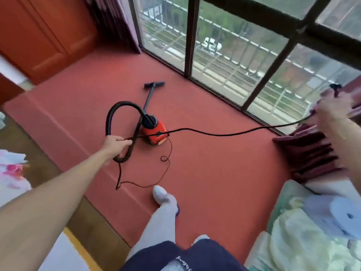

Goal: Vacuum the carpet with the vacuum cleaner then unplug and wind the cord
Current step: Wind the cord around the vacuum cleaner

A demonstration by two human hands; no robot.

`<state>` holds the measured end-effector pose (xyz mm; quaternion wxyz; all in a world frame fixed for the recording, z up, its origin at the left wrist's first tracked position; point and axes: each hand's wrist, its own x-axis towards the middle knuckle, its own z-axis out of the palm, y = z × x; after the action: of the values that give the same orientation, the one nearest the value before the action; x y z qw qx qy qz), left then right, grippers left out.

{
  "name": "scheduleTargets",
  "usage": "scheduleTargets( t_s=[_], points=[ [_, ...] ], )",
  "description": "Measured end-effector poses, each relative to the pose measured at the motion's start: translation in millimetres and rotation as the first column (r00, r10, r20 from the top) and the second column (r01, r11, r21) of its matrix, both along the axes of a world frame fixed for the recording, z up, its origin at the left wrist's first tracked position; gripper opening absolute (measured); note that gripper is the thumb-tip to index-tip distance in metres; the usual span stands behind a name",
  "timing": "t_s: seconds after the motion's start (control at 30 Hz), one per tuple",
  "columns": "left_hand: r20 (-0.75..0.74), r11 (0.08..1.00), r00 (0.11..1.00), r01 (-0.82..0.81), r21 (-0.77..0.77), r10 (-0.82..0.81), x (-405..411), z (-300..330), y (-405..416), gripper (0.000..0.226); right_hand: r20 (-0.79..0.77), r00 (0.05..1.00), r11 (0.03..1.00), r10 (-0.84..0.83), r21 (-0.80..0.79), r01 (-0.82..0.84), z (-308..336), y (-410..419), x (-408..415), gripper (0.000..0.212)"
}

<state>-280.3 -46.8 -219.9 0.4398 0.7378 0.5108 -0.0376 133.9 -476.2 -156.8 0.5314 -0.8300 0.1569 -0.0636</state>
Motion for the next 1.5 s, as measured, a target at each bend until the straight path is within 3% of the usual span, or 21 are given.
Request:
scheduleTargets(
  t_s=[0.07, 0.23, 0.33, 0.47, 0.57, 0.67, 0.73, 0.83, 0.87, 0.93, 1.03, 1.13, 1.2, 1.27, 1.33, 1.4, 1.47, 1.5],
  points=[
    [0.042, 0.987, 0.988, -0.149, -0.061, 0.151, 11.8, -12.7, 25.6, 0.032, -0.031, 0.988, 0.986, 0.154, -0.064, -0.156, -16.4, 70.7, -6.9, 0.019],
    [0.178, 0.891, 0.931, -0.232, -0.39, 0.32, 58.5, -18.1, 78.0, 0.015, -0.185, 0.825, 0.803, 0.535, -0.192, -0.564, -54.1, 258.0, -34.8, 0.023],
    [0.264, 0.862, 0.888, -0.23, -0.452, 0.376, 87.0, -8.8, 103.6, 0.022, -0.239, 0.698, 0.659, 0.675, -0.231, -0.716, -68.5, 337.5, -46.0, 0.025],
    [0.344, 0.886, 0.882, -0.151, -0.439, 0.321, 110.8, 7.5, 130.2, 0.02, -0.307, 0.446, 0.354, 0.84, -0.311, -0.882, -72.5, 416.4, -65.8, 0.026],
    [0.408, 0.842, 0.819, -0.159, -0.515, 0.404, 128.1, 17.0, 152.8, 0.02, -0.407, 0.212, 0.073, 0.889, -0.331, -0.941, -77.0, 461.8, -76.9, 0.03],
    [0.464, 0.696, 0.596, -0.239, -0.677, 0.655, 150.2, 32.9, 173.0, 0.02, -0.474, -0.019, -0.157, 0.88, -0.253, -0.955, -88.6, 493.0, -87.2, 0.029],
    [0.466, 0.576, 0.371, -0.286, -0.766, 0.803, 163.8, 42.7, 191.2, 0.019, -0.477, -0.164, -0.273, 0.863, -0.168, -0.947, -95.5, 504.8, -91.1, 0.031],
    [0.446, 0.435, 0.056, -0.356, -0.827, 0.893, 176.7, 55.4, 219.3, 0.019, -0.471, -0.403, -0.471, 0.785, -0.032, -0.881, -112.5, 515.2, -93.1, 0.034],
    [0.436, 0.398, -0.023, -0.37, -0.84, 0.9, 178.7, 60.6, 225.8, 0.02, -0.478, -0.452, -0.49, 0.753, 0.051, -0.87, -117.3, 518.1, -91.6, 0.028],
    [0.426, 0.333, -0.155, -0.415, -0.847, 0.891, 180.0, 66.9, 242.0, 0.022, -0.494, -0.459, -0.429, 0.739, 0.181, -0.885, -117.5, 524.7, -84.9, 0.021],
    [0.373, 0.177, -0.367, -0.469, -0.866, 0.852, 165.8, 66.2, 265.0, 0.026, -0.531, -0.503, -0.359, 0.682, 0.356, -0.863, -122.2, 534.1, -63.7, 0.038],
    [0.314, 0.028, -0.572, -0.452, -0.892, 0.757, 131.1, 52.7, 281.9, 0.034, -0.461, -0.626, -0.365, 0.63, 0.536, -0.762, -120.3, 544.6, -43.8, 0.029],
    [0.287, -0.068, -0.653, -0.462, -0.884, 0.701, 102.4, 39.1, 285.0, 0.035, -0.414, -0.686, -0.363, 0.599, 0.623, -0.693, -118.1, 556.3, -31.6, 0.035],
    [0.326, -0.133, -0.598, -0.595, -0.793, 0.732, 75.8, 23.0, 280.9, 0.03, -0.353, -0.716, -0.327, 0.602, 0.709, -0.624, -114.4, 572.2, -24.1, 0.03],
    [0.399, -0.094, -0.378, -0.814, -0.574, 0.835, 61.6, 3.6, 269.4, 0.022, -0.252, -0.726, -0.297, 0.64, 0.79, -0.536, -109.2, 592.5, -23.4, 0.022],
    [0.433, 0.102, -0.059, -0.935, -0.338, 0.899, 63.9, -22.7, 255.5, 0.02, -0.219, -0.654, -0.227, 0.724, 0.819, -0.527, -99.5, 615.6, -31.3, 0.02],
    [0.384, 0.354, 0.271, -0.921, -0.164, 0.882, 81.3, -45.5, 238.9, 0.02, -0.273, -0.518, -0.032, 0.811, 0.863, -0.505, -87.0, 639.1, -43.0, 0.019],
    [0.342, 0.455, 0.392, -0.882, -0.124, 0.854, 95.4, -53.1, 231.0, 0.019, -0.303, -0.467, 0.051, 0.83, 0.876, -0.479, -83.4, 650.9, -49.0, 0.019]
  ],
)
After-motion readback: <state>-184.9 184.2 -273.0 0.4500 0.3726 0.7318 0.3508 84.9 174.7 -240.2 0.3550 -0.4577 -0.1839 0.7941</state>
